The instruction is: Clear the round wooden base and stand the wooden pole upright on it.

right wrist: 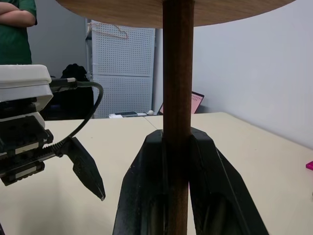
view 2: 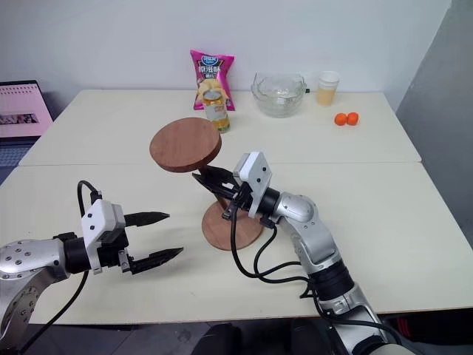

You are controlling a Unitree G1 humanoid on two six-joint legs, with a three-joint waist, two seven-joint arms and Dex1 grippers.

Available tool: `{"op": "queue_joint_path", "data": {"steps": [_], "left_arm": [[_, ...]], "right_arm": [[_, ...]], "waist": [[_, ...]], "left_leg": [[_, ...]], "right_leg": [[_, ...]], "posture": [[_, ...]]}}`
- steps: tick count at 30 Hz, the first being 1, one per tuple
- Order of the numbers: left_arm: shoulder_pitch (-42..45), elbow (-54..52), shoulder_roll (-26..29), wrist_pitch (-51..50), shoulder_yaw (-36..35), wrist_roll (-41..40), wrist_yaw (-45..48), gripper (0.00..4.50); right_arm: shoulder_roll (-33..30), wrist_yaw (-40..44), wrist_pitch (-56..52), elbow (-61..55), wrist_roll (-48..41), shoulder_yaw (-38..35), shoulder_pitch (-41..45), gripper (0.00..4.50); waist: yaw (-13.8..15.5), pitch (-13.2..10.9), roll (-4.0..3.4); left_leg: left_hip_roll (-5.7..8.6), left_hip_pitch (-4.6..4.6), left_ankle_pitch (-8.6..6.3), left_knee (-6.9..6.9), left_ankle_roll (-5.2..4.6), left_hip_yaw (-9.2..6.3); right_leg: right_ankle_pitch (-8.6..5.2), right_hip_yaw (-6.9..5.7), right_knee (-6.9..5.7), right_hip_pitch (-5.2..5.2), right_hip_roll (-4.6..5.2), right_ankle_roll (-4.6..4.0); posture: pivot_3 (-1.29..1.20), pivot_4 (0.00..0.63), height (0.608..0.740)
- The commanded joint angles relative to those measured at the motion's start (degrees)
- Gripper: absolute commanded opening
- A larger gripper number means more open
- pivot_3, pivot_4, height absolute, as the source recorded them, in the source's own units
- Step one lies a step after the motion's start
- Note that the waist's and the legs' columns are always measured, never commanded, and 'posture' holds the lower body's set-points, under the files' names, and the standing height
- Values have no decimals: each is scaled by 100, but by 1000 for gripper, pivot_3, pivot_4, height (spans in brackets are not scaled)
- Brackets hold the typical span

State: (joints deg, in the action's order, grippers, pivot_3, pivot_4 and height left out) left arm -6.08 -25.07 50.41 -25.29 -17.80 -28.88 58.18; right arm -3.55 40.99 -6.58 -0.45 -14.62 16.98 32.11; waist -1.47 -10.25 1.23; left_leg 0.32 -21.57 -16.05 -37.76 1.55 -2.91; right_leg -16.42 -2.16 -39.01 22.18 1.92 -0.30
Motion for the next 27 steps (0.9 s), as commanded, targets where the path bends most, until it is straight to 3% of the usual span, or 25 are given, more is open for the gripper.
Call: {"op": "queue_joint_path", "data": {"steps": [1, 11, 27], "left_arm": [[39, -130, 39, 102, -75, -35, 13, 4500], [88, -137, 49, 65, -46, -44, -4, 4500], [155, -114, 50, 42, -3, -21, -15, 4500]], "right_arm": [[-264, -43, -278, 442, 322, 111, -282, 216], [-423, -77, -432, 514, 400, 196, -357, 216], [-523, -443, -1125, 637, 468, 403, -222, 216]], "waist": [[1, 14, 0], [9, 46, -5], [16, 111, -8]], "left_leg": [[0, 3, 0, 0, 0, 0], [3, 78, -1, 35, -1, 3], [4, 92, -1, 75, -1, 2]], "right_leg": [[0, 0, 0, -2, 0, 0], [-4, 3, 14, -66, 4, -1], [-9, 2, 18, -65, 5, -8]], "posture": [[0, 150, 740], [0, 150, 740], [0, 150, 740]]}}
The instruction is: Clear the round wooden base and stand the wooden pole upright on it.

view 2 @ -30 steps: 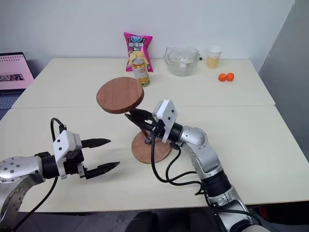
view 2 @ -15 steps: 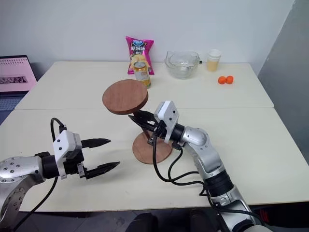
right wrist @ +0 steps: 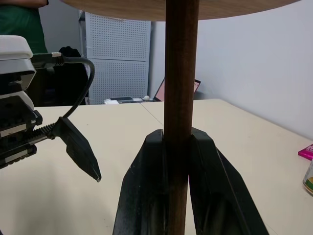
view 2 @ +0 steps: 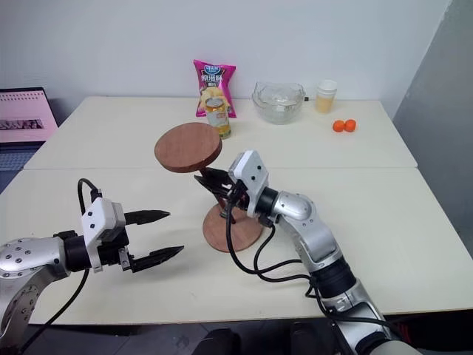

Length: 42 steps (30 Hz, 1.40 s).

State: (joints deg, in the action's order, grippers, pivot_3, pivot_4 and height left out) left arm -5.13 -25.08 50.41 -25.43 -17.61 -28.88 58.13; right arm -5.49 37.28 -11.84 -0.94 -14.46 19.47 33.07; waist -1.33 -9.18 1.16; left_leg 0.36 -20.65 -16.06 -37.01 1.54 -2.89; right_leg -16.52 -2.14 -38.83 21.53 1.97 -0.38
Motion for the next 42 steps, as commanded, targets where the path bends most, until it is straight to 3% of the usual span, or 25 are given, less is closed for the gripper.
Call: {"op": "queue_joint_path", "data": {"steps": [1, 22, 23, 26, 28, 30, 37, 39, 42], "left_arm": [[56, -113, 50, 58, -24, -19, -7, 4500], [64, -123, 54, 70, -12, -4, -16, 4500], [66, -121, 55, 71, -13, -2, -16, 4500], [70, -117, 52, 80, -7, 5, -16, 4500], [78, -110, 47, 89, 3, 11, -15, 4500], [92, -99, 42, 101, 15, 20, -14, 4500], [155, -75, -26, 147, -20, 21, -90, 4500], [213, -60, -74, 202, -66, 44, -175, 4500], [267, -41, 21, 20, -74, 109, -328, 4500]], "right_arm": [[-355, -83, -614, 712, 425, 114, -347, 216], [-336, 257, -714, 116, 44, 83, -443, 216], [-325, 259, -714, 45, 30, 88, -430, 923], [-294, 264, -845, -131, -52, 63, -396, 1498], [-282, 300, -898, -252, -94, 41, -377, 2098], [-278, 337, -952, -330, -119, 24, -369, 2396], [-391, 481, -1141, -590, -217, -98, -364, 4091], [-509, 544, -1172, -653, -218, -159, -339, 4452], [-738, 647, -1263, -789, -264, -293, -301, 4452]], "waist": [[1, 6, -1], [13, 22, -14], [13, 21, -14], [25, -16, 19], [11, -54, 9], [-23, -56, 10], [-25, -85, 12], [-23, -91, 15], [-21, -91, 19]], "left_leg": [[0, 0, 0, 0, 0, 0], [-1, -1, 0, 11, 0, -1], [-1, -3, 0, 13, 0, -1], [-1, -20, 0, 15, 0, -4], [-1, -56, 1, 8, 0, 6], [-2, -88, 2, 3, 1, 5], [-5, -89, 2, 7, 2, -1], [-4, -90, 2, 5, 2, -1], [-4, -89, 2, 6, 2, -2]], "right_leg": [[0, 0, 1, 0, 0, 0], [-8, -1, 19, 0, 0, 8], [-8, -1, 21, 1, 1, 8], [-2, -5, 26, 15, 0, -2], [0, 7, 21, 53, 1, -3], [2, 4, 3, 88, 0, -3], [-6, -5, 0, 88, -2, -13], [-6, -6, 0, 88, -2, -13], [-6, -7, 2, 86, -2, -12]], "posture": [[0, 150, 740], [0, 150, 740], [0, 150, 740], [0, 150, 740], [0, 150, 740], [0, 150, 740], [0, 150, 740], [0, 150, 740], [0, 150, 740]]}}
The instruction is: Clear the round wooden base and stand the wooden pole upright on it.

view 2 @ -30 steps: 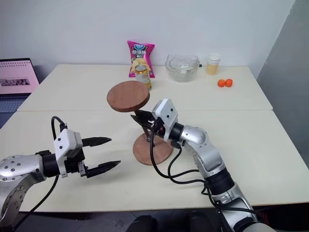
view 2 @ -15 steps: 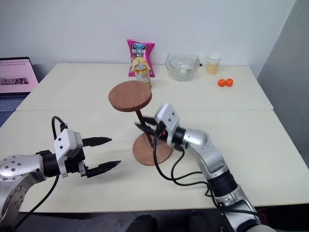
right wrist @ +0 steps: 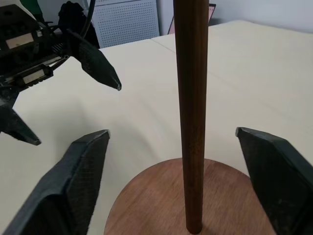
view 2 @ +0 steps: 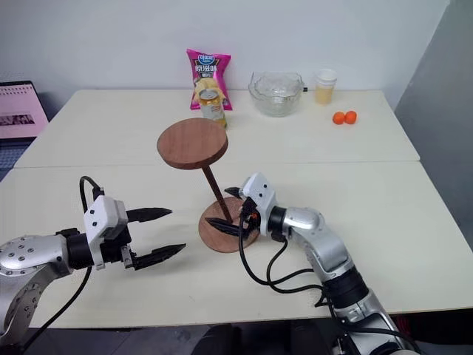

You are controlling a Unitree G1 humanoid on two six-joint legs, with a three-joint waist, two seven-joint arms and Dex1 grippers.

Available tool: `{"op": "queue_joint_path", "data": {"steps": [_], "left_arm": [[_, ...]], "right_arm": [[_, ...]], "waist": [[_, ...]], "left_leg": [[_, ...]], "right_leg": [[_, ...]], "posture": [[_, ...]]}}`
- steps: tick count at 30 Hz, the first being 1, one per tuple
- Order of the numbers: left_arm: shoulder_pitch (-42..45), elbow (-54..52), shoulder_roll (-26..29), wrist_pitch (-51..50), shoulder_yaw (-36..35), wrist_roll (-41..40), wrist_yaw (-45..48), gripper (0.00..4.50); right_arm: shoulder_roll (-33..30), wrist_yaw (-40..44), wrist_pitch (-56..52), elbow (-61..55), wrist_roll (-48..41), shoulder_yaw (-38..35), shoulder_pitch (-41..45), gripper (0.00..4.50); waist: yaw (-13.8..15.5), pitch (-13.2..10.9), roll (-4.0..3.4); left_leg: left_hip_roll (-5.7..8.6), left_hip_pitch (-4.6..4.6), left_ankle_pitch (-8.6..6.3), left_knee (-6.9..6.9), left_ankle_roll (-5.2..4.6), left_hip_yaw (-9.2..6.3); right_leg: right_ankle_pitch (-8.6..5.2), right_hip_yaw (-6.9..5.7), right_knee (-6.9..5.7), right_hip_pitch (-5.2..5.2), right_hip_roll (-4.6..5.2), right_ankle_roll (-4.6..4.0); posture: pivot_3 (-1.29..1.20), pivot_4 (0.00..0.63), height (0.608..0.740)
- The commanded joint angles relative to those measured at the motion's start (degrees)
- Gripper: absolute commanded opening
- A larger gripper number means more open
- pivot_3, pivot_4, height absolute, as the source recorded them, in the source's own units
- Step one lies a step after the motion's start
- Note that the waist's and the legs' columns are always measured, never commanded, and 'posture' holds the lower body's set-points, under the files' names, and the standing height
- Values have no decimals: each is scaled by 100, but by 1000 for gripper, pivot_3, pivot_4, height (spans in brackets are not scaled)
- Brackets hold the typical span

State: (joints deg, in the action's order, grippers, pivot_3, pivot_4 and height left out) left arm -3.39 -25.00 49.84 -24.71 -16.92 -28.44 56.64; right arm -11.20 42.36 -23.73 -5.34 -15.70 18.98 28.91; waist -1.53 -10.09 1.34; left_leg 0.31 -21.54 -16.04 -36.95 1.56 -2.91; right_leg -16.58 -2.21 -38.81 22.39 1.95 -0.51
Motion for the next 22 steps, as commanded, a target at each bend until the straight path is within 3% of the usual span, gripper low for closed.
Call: {"op": "queue_joint_path", "data": {"steps": [1, 7, 12, 22], "left_arm": [[104, -42, 77, -55, -149, 78, -216, 4500], [19, -87, 352, -352, -327, 321, -488, 4500], [-329, 58, 498, -317, -823, 425, -418, 4500], [-994, 133, 447, -230, -1422, 410, -138, 4500]], "right_arm": [[-215, 160, -89, -373, -154, -268, 119, 4452], [-1322, 848, -284, -853, -352, -565, -11, 4452], [-2599, 1721, -68, -1339, -644, -1235, -412, 4452], [-3825, 2573, -29, -1655, -1234, -2211, -1338, 4452]], "waist": [[-1, -4, 1], [10, -29, 5], [15, -39, 2], [34, -42, 6]], "left_leg": [[0, 1, 0, 0, 0, 0], [2, -2, 0, -2, 0, -1], [1, -6, 0, 1, -1, -2], [0, -6, 0, -2, -1, -1]], "right_leg": [[0, 0, 0, -1, 0, 0], [0, -3, 2, -1, 0, 1], [-1, -6, 13, -1, 0, 2], [-1, -8, 19, -8, 1, 4]], "posture": [[0, 150, 740], [0, 150, 740], [0, 150, 740], [0, 150, 740]]}}
